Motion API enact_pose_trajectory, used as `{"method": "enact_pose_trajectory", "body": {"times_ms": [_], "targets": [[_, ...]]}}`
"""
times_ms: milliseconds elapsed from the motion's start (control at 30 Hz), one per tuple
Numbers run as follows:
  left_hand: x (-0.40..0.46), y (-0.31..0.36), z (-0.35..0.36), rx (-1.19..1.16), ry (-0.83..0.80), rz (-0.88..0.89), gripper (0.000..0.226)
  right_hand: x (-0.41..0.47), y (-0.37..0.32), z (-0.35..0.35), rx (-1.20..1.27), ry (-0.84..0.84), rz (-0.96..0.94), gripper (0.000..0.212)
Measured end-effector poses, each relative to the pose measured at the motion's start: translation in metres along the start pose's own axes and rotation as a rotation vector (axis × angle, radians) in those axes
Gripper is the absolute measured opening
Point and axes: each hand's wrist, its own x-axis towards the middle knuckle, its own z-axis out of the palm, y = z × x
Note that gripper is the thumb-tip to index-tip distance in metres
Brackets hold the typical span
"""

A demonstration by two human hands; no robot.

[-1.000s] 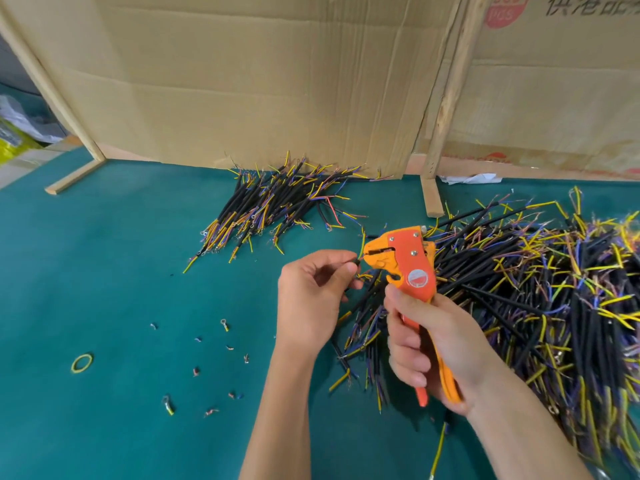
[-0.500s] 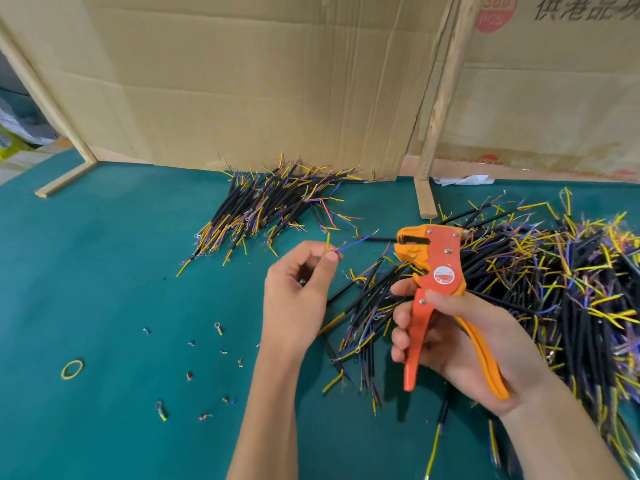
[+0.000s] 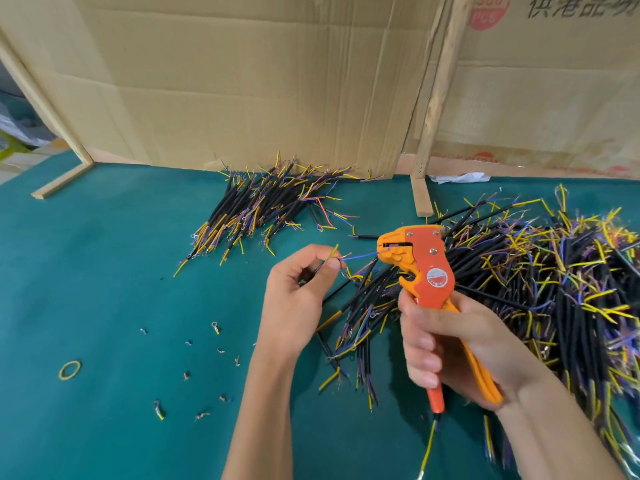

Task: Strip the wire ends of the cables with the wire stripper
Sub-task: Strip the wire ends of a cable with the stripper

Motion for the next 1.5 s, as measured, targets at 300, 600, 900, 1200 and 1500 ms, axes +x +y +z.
{"method": "enact_pose_trajectory", "body": {"times_ms": [300,600,900,1200,1500], "targets": [[-0.001,-0.001,0.0,-0.005,0.074,-0.013,0.013,0.014,0.009,0.018,0.053,0.231,-0.17,0.046],[0.002,0.003,0.016,0.149,0.12,-0.032,0.016,0.002,0.002,-0.007,0.209,0.077,-0.225,0.049],[0.056,0.01,0.026,0.618,0.014,-0.074,0.031,0.003,0.003,-0.005,0.251,0.036,-0.24,0.052],[0.112,-0.041,-0.046,1.089,0.18,-0.232,0.017,0.008,0.007,0.004,0.229,0.081,-0.175,0.055],[0.048,0.001,-0.047,0.695,0.355,-0.101,0.011,0.011,0.008,0.003,0.141,0.153,-0.186,0.033]]}}
